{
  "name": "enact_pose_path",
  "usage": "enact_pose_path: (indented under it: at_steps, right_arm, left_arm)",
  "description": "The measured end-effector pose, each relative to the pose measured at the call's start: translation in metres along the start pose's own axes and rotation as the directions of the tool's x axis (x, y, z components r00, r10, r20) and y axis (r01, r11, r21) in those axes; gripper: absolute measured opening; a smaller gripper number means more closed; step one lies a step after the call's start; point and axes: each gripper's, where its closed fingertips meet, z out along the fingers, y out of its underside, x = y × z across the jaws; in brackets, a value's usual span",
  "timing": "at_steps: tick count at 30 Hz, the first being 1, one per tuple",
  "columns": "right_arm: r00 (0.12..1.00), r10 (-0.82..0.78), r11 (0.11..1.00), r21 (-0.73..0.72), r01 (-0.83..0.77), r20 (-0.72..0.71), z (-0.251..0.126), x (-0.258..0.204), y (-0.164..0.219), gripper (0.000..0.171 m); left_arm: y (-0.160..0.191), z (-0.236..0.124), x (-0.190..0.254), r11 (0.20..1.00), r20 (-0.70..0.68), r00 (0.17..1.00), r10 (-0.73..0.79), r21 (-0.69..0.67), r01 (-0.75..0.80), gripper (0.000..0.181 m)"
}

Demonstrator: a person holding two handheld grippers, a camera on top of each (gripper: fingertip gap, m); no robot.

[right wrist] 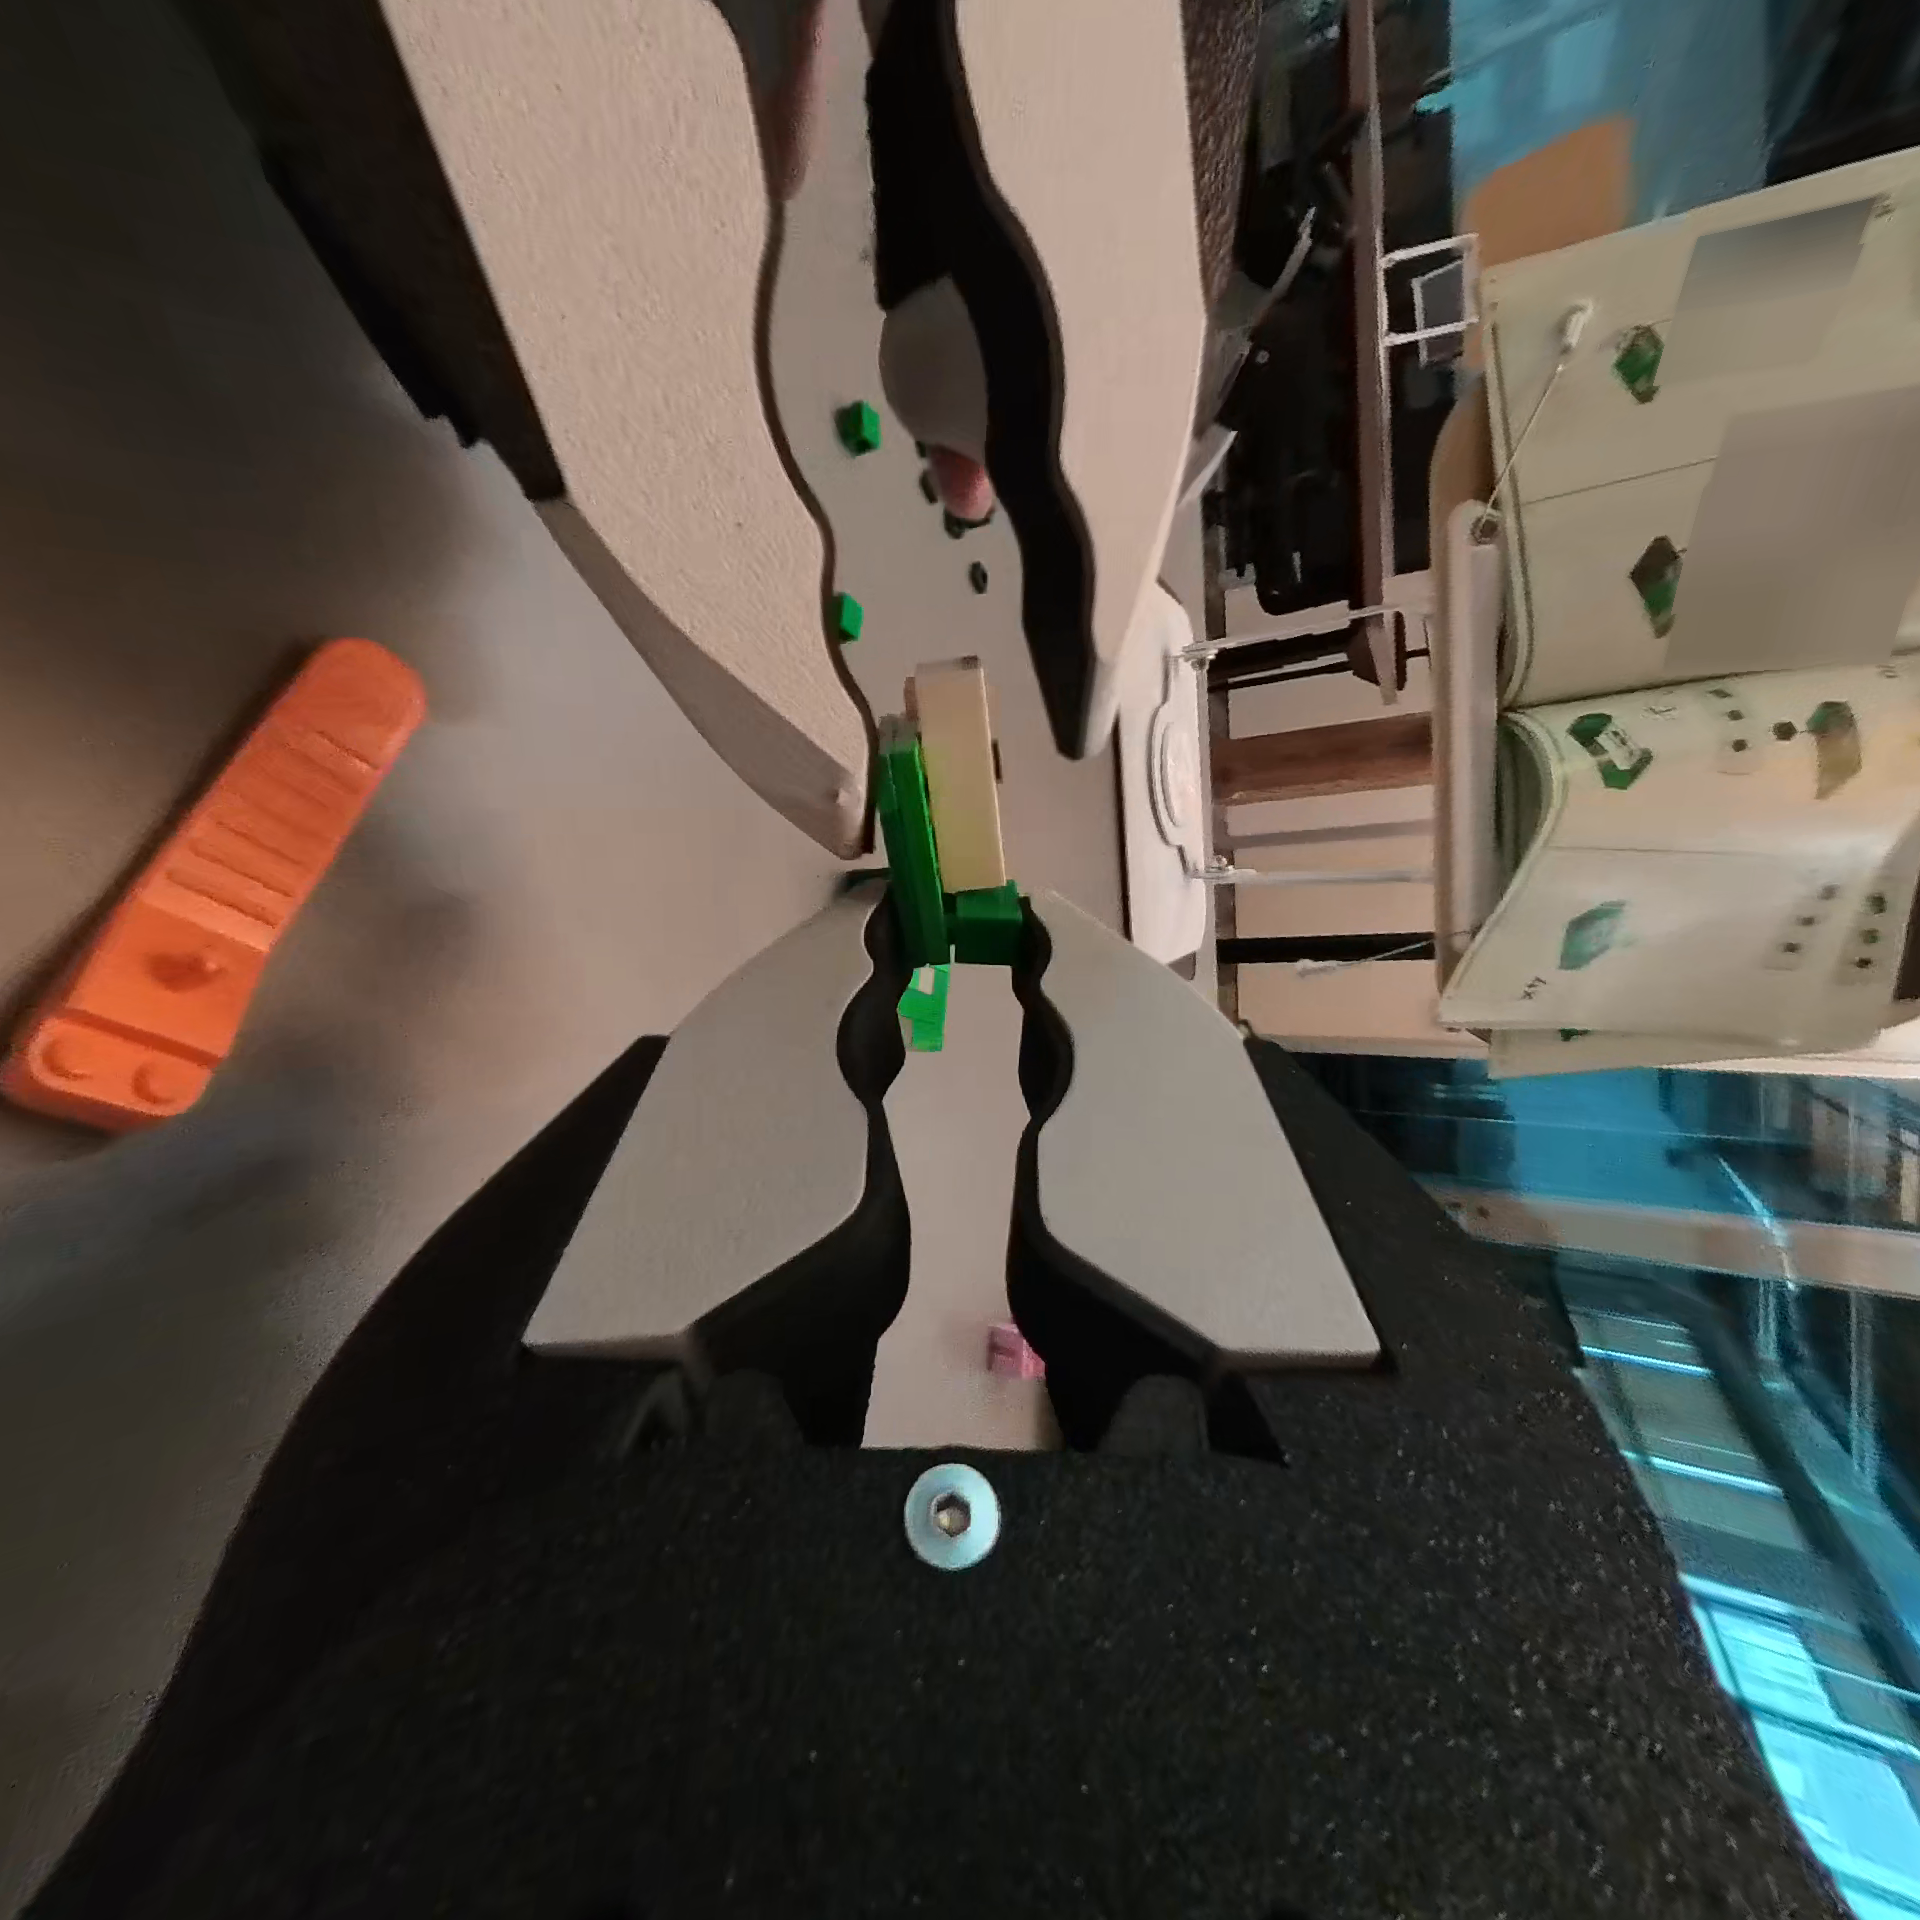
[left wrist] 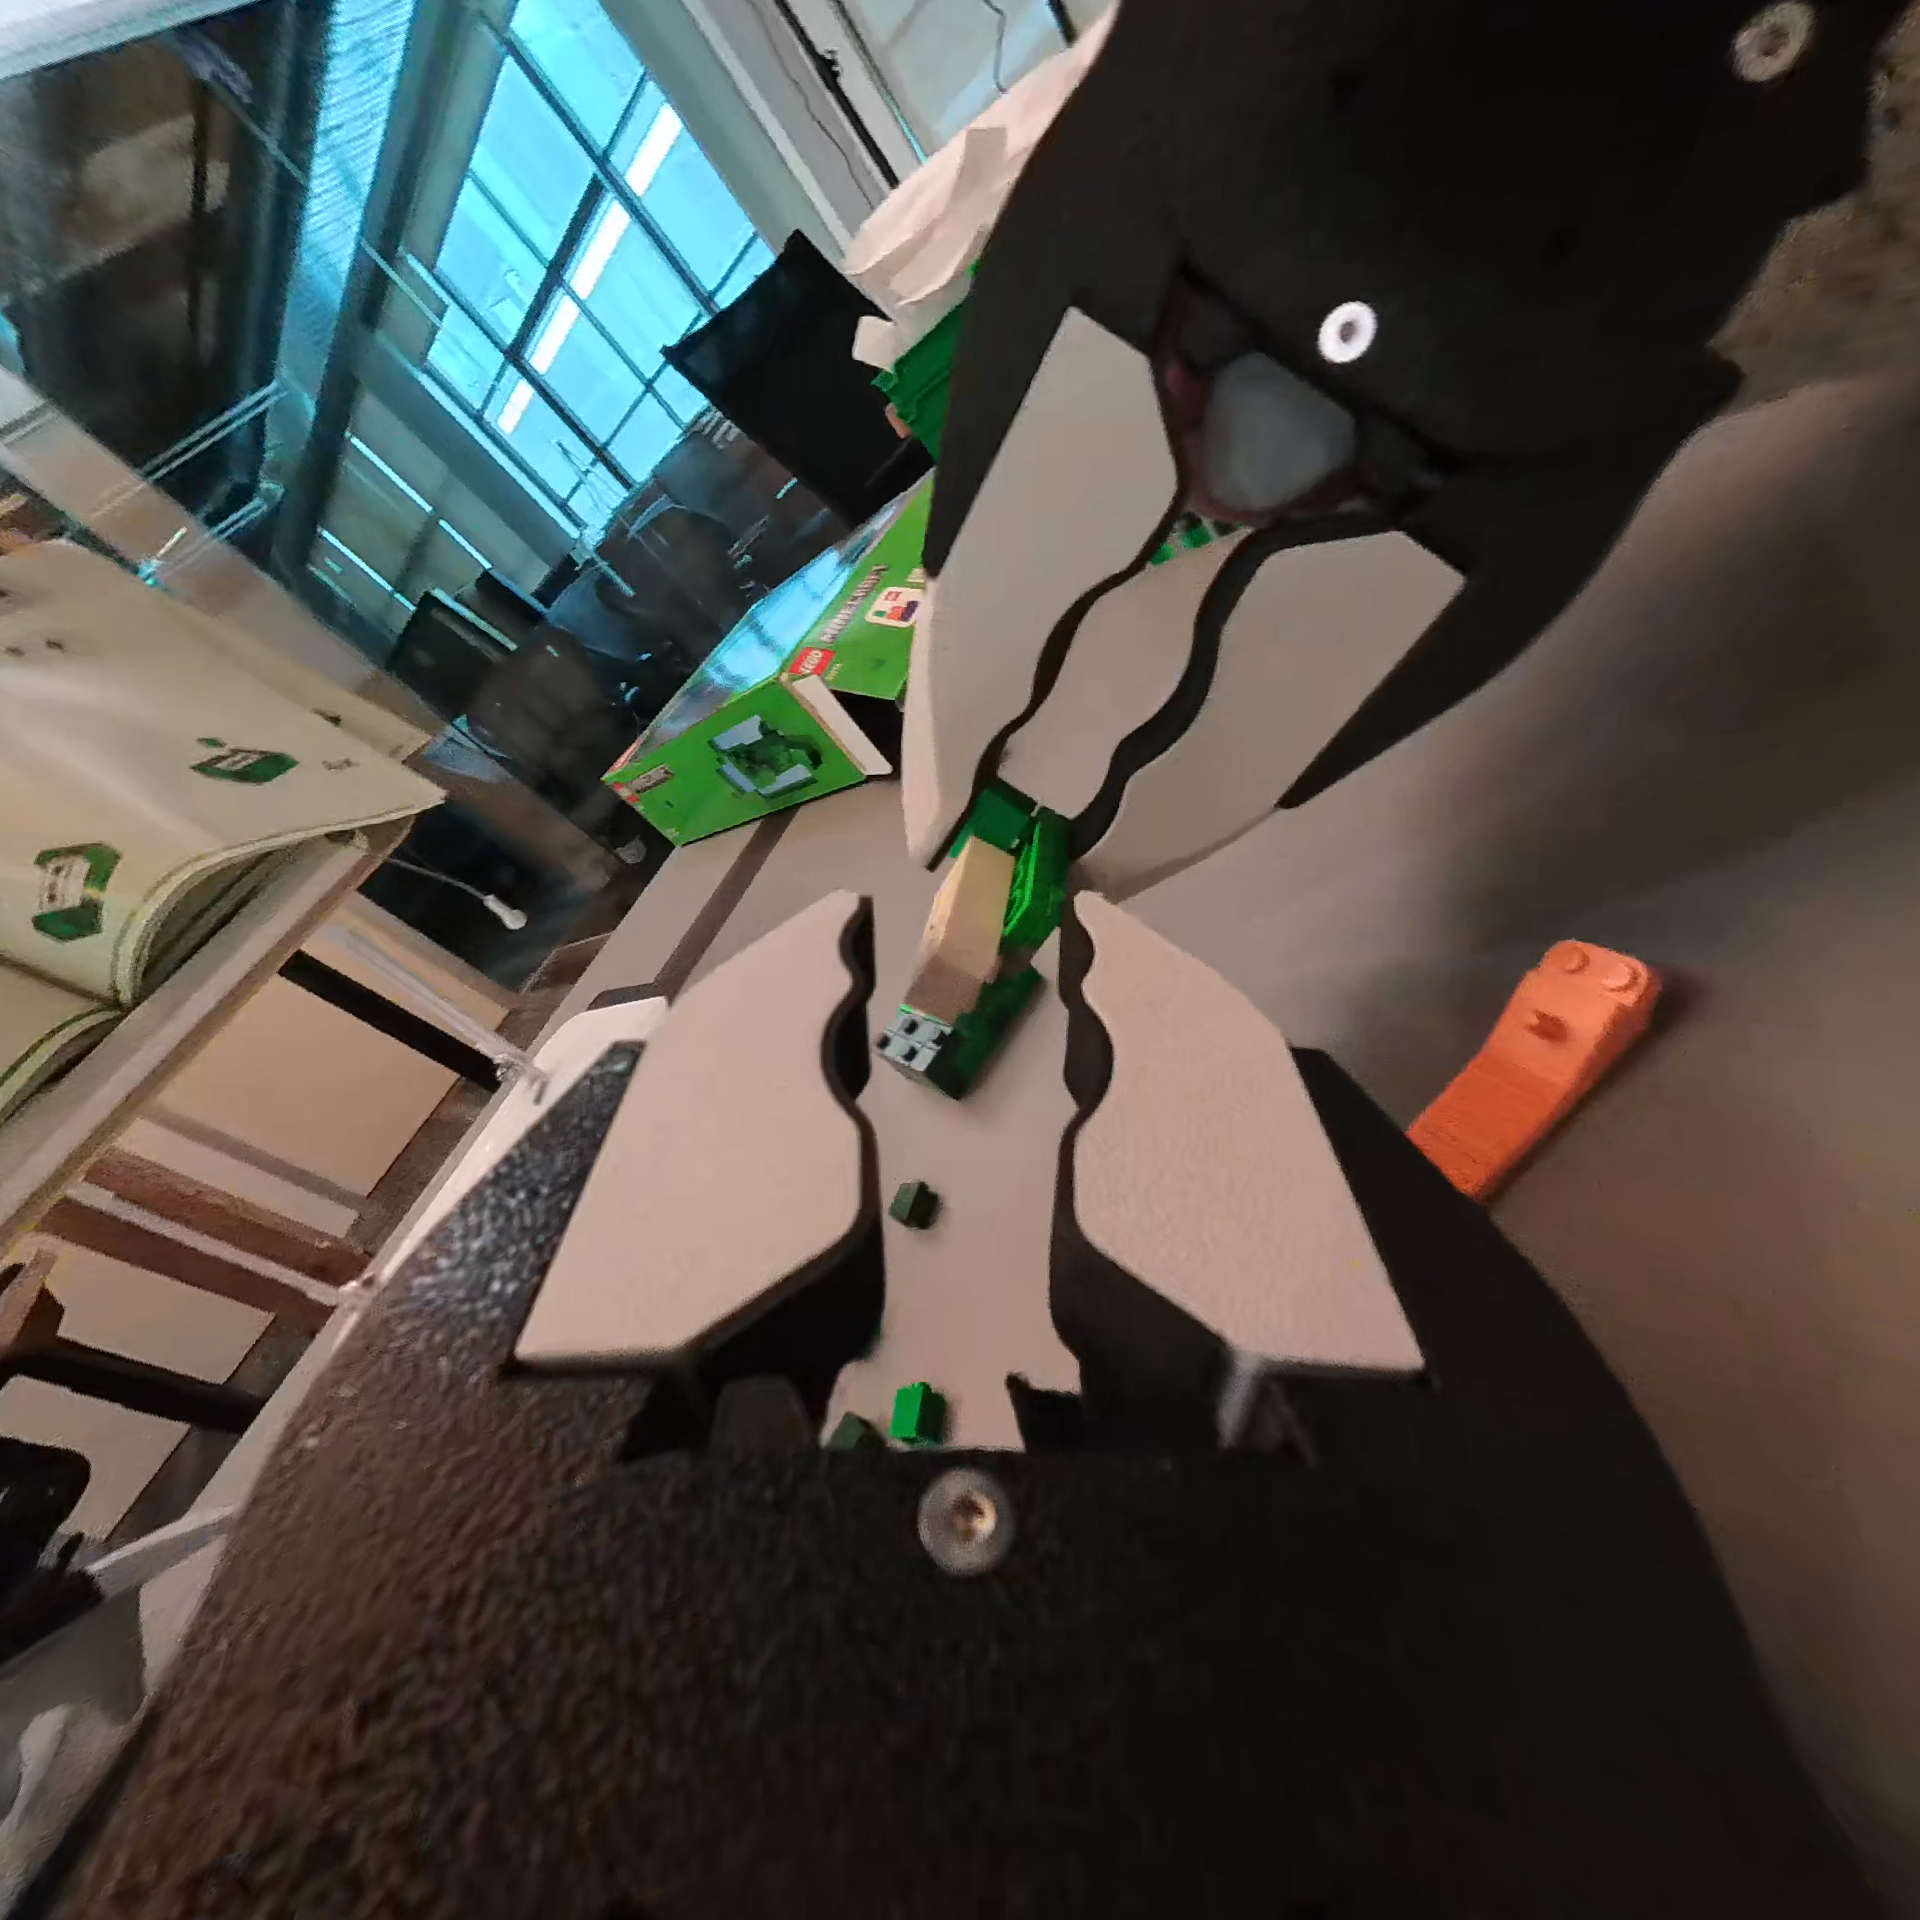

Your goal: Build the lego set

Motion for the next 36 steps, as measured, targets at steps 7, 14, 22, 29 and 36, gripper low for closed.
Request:
enact_pose_path:
  at_steps: [7,14,22,29,36]
  right_arm:
    - [0.994,-0.108,0.994,-0.022,0.108,-0.004,-0.002,-0.005,0.002,0.019]
    - [0.960,-0.279,0.959,-0.065,0.276,-0.038,-0.001,-0.010,0.004,0.017]
    - [0.959,-0.263,0.963,-0.088,0.255,-0.105,0.004,-0.002,0.011,0.017]
    - [0.901,-0.274,0.961,-0.061,0.269,-0.337,0.001,0.021,-0.001,0.017]
    - [0.848,-0.320,0.943,-0.057,0.327,-0.422,-0.004,0.032,-0.008,0.017]
  left_arm:
    - [0.002,0.001,0.014,0.999,-0.079,0.996,0.032,-0.020,-0.033,0.023]
    - [0.007,0.002,0.019,0.999,-0.115,0.993,0.018,-0.048,-0.023,0.023]
    - [0.011,0.009,0.012,0.987,-0.055,0.989,-0.140,-0.093,0.134,0.032]
    - [0.004,0.004,-0.007,0.865,-0.087,0.861,-0.502,-0.032,0.501,0.044]
    - [-0.001,0.003,-0.008,0.840,-0.108,0.836,-0.538,0.005,0.542,0.045]
